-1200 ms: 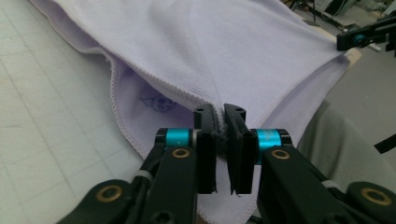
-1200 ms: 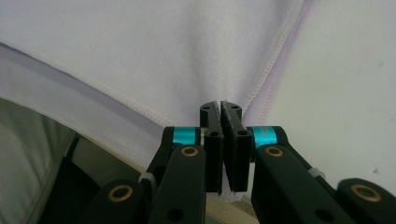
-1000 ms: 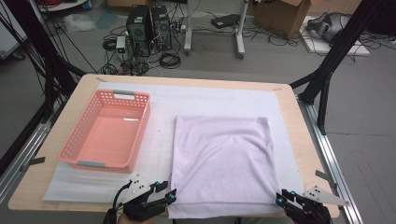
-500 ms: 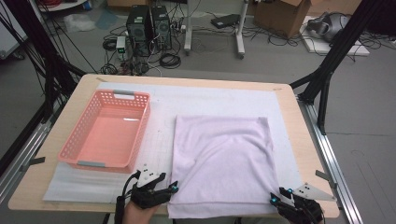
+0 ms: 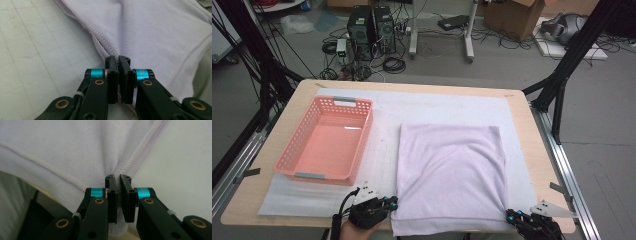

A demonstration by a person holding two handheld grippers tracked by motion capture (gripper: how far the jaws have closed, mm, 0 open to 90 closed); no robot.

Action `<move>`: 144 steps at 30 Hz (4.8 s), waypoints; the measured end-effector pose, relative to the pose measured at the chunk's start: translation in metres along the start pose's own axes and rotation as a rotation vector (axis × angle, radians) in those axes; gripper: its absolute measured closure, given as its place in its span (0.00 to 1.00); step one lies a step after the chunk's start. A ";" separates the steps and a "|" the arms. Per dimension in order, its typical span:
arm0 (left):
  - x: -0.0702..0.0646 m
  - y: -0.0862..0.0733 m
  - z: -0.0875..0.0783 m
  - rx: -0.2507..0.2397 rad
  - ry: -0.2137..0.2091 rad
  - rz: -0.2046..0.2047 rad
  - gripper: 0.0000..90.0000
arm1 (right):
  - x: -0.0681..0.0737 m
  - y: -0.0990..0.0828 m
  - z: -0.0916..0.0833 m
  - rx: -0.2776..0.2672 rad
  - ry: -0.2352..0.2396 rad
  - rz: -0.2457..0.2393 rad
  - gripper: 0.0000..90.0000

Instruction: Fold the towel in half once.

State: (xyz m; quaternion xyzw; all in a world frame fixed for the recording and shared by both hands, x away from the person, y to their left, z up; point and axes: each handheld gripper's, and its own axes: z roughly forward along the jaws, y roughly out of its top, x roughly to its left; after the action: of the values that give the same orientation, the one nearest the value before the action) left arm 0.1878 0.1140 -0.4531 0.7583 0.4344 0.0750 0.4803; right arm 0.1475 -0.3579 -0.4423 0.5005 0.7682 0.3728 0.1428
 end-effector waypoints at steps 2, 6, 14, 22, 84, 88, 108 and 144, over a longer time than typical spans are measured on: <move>-0.002 0.000 -0.007 0.000 -0.021 0.001 0.95 | 0.001 -0.004 -0.008 -0.003 0.011 0.006 0.95; -0.007 -0.010 -0.015 0.024 -0.050 0.013 0.95 | 0.012 -0.010 -0.021 0.016 0.000 -0.035 0.95; 0.001 -0.001 -0.011 -0.064 -0.024 -0.008 0.53 | 0.010 -0.006 -0.027 -0.033 0.004 0.029 0.65; 0.015 0.019 0.024 -0.005 0.017 -0.050 0.50 | -0.011 0.013 0.011 -0.056 -0.055 0.073 0.63; 0.087 0.113 0.099 -0.115 0.112 0.016 0.39 | -0.099 0.108 0.076 -0.113 -0.014 -0.019 0.67; 0.095 0.118 0.111 -0.064 0.175 -0.005 0.38 | -0.105 0.125 0.097 -0.073 -0.021 -0.023 0.48; 0.097 0.155 0.112 -0.123 0.207 0.071 0.94 | -0.110 0.169 0.106 -0.143 -0.043 -0.129 0.96; 0.098 0.180 0.122 -0.266 0.130 0.041 0.49 | -0.117 0.218 0.106 -0.230 -0.145 -0.101 0.69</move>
State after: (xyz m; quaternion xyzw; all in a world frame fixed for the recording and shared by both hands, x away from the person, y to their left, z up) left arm 0.4180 0.0757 -0.4046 0.6903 0.4351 0.1908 0.5457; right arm 0.4088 -0.3667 -0.3767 0.4671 0.7323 0.4137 0.2728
